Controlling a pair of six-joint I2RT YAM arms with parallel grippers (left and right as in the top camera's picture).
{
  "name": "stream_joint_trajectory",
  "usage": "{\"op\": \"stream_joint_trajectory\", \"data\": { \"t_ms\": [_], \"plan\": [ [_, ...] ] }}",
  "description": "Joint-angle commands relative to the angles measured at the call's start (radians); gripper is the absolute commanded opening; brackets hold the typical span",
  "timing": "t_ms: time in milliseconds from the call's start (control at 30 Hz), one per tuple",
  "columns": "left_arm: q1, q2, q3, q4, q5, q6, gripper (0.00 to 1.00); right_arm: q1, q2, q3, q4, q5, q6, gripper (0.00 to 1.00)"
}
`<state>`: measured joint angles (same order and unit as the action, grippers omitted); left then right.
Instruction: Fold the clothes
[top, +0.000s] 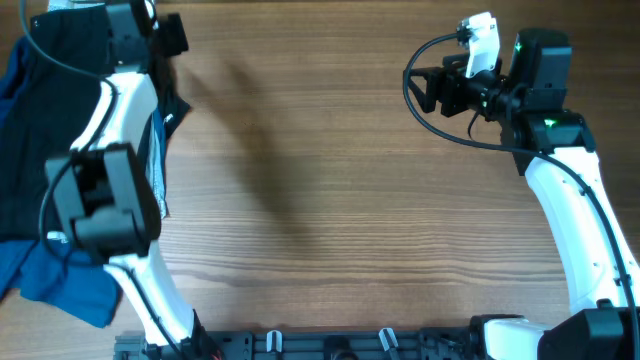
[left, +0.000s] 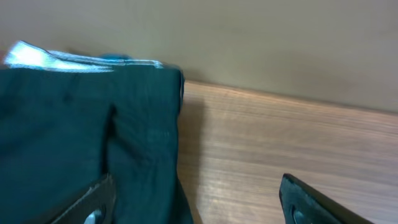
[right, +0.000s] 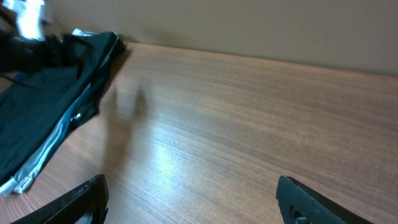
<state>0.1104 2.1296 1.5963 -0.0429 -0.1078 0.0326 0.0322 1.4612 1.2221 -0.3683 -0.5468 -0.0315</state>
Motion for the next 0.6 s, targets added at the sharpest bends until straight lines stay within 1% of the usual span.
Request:
{"op": "stream_joint_trajectory", "data": {
  "t_ms": [0, 167, 233, 300, 367, 400, 433, 533, 567],
  "plan": [
    [0.033, 0.116, 0.018, 0.078, 0.014, -0.023, 0.87, 0.004, 0.016, 0.016, -0.023, -0.023, -0.021, 0.87],
    [0.05, 0.192, 0.022, 0.178, 0.013, -0.041, 0.89, 0.004, 0.016, 0.016, -0.026, -0.021, -0.021, 0.87],
    [0.05, 0.208, 0.022, 0.204, 0.013, -0.041, 0.89, 0.004, 0.016, 0.016, -0.026, -0.007, -0.021, 0.86],
    [0.05, 0.217, 0.022, 0.208, 0.013, -0.041, 0.86, 0.004, 0.016, 0.016, -0.026, 0.0, -0.021, 0.84],
    [0.05, 0.22, 0.022, 0.207, 0.012, -0.041, 0.77, 0.004, 0.016, 0.016, -0.025, 0.008, -0.019, 0.82],
    [0.051, 0.22, 0.022, 0.205, 0.003, -0.041, 0.62, 0.004, 0.016, 0.016, -0.025, 0.013, -0.02, 0.82],
    [0.052, 0.22, 0.022, 0.205, 0.001, -0.041, 0.44, 0.004, 0.016, 0.016, -0.025, 0.015, -0.018, 0.82],
    [0.051, 0.22, 0.022, 0.204, -0.027, -0.041, 0.25, 0.004, 0.016, 0.016, -0.026, 0.014, -0.017, 0.8],
    [0.051, 0.22, 0.022, 0.2, -0.034, -0.041, 0.22, 0.004, 0.016, 0.016, -0.026, 0.014, -0.017, 0.8]
  ]
}}
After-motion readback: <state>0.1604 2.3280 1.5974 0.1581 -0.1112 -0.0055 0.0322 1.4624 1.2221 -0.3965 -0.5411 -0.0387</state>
